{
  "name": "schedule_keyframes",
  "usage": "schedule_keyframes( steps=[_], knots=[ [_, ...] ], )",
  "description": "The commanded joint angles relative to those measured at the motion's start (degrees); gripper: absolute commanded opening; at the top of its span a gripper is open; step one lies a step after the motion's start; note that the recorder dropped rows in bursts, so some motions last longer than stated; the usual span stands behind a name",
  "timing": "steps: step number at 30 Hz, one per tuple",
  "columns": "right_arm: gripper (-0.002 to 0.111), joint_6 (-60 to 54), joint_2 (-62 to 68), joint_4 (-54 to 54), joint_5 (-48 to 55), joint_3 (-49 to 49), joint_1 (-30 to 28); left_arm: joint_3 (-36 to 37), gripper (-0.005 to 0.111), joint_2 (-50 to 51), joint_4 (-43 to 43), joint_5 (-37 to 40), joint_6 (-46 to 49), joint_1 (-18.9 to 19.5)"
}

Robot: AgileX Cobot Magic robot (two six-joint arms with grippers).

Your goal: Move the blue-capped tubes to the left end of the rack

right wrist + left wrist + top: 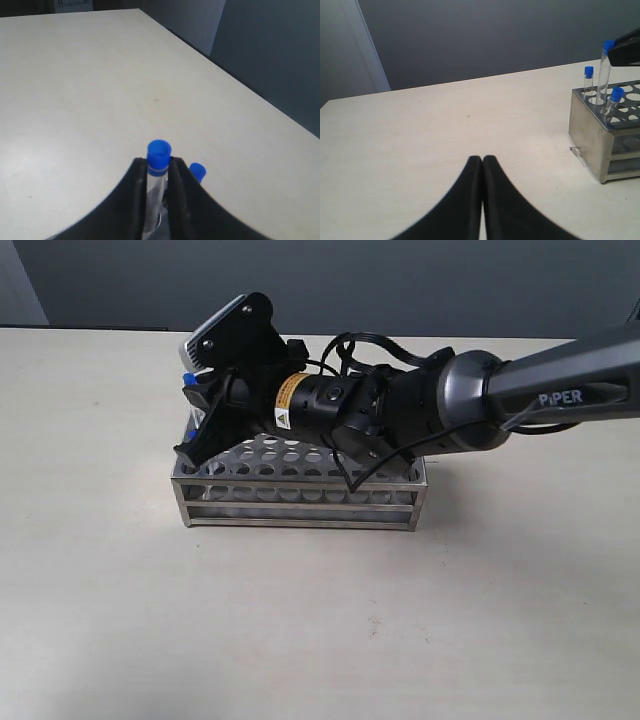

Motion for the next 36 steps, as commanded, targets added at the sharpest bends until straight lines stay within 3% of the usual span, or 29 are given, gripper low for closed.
schedule_keyframes(
  steps=[1, 20, 22, 28, 36],
  knots=[
    [-0.001, 0.1, 1.1, 0.5, 0.2, 0.2, 0.0, 0.1, 0.0, -0.2, 0.3, -0.1, -0.2, 0.0],
    [0.0, 2.7, 3.4, 4.6, 5.1, 0.3, 0.0, 0.1, 0.0, -0.2, 0.3, -0.1, -0.2, 0.0],
    [0.008, 2.7, 3.1, 4.6, 5.2, 0.3, 0.0, 0.1, 0.0, -0.2, 0.3, -0.1, -0.2, 0.0],
    [0.049, 2.7, 2.1, 4.6, 5.6, 0.3, 0.0, 0.1, 0.0, -0.2, 0.3, -0.1, -0.2, 0.0],
    [0.046, 2.7, 0.4, 4.6, 6.9, 0.3, 0.0, 0.1, 0.0, -0.2, 0.3, -0.1, -0.2, 0.0]
  ],
)
